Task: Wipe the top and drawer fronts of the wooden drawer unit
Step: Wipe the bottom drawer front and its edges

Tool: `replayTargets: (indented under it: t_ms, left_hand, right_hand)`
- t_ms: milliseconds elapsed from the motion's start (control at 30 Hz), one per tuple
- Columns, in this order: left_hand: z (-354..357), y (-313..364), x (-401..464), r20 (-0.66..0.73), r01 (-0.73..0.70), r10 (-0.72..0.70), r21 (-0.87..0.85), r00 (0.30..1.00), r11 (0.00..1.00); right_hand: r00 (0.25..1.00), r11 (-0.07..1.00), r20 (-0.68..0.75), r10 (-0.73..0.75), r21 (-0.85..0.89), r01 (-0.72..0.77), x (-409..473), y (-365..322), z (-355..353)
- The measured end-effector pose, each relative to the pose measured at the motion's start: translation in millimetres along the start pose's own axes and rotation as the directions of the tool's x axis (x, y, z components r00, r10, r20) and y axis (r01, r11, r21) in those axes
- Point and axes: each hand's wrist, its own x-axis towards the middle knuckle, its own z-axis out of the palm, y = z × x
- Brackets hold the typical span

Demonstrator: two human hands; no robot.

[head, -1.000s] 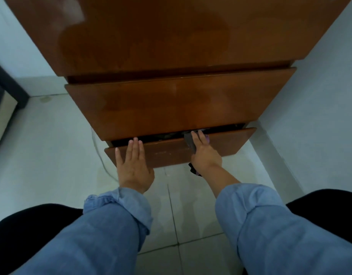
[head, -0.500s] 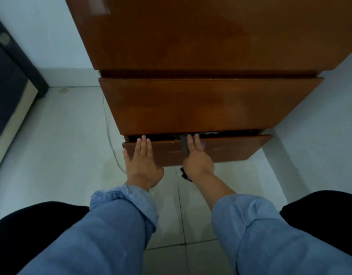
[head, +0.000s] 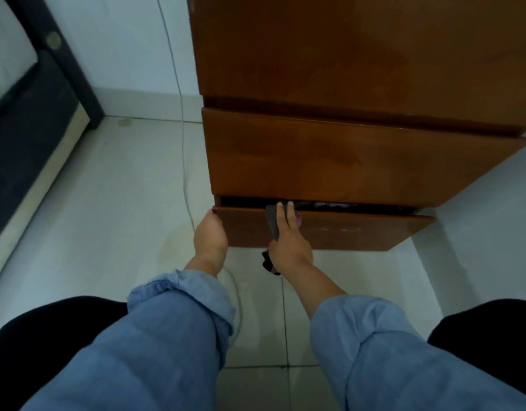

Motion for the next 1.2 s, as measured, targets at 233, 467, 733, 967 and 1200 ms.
replayTargets:
  t_ms: [233, 467, 733, 967, 1200]
  left_hand:
    - [-15, 12, -5, 0.157, 0.173, -0.121, -0.377, 0.98, 0.91]
    - [-25, 8, -21, 0.026, 0.206, -0.206, -0.216, 0.978, 0.954]
    - [16, 18, -38, 0.22, 0.349, -0.299, -0.246, 0.929, 0.904]
    - [55, 38, -52, 0.272, 0.364, -0.275, -0.374, 0.922, 0.853]
    - [78, 40, -50, 0.097, 0.302, -0.286, -0.295, 0.953, 0.906]
  right_hand:
    - [0.965, 0.978, 0.192, -0.177, -0.078, 0.195, -1, -59, 17]
    - [0.896, 0.922, 0.217, -0.386, 0.075, 0.379, -12, -43, 17]
    - [0.911, 0.696, 0.301, 0.283, 0.589, -0.411, -14, 63, -32]
    - [0.844, 0.217, 0.297, 0.446, 0.879, -0.424, 16, 108, -83]
    - [0.873, 0.435, 0.253, 0.416, 0.788, -0.436, 26, 104, -67]
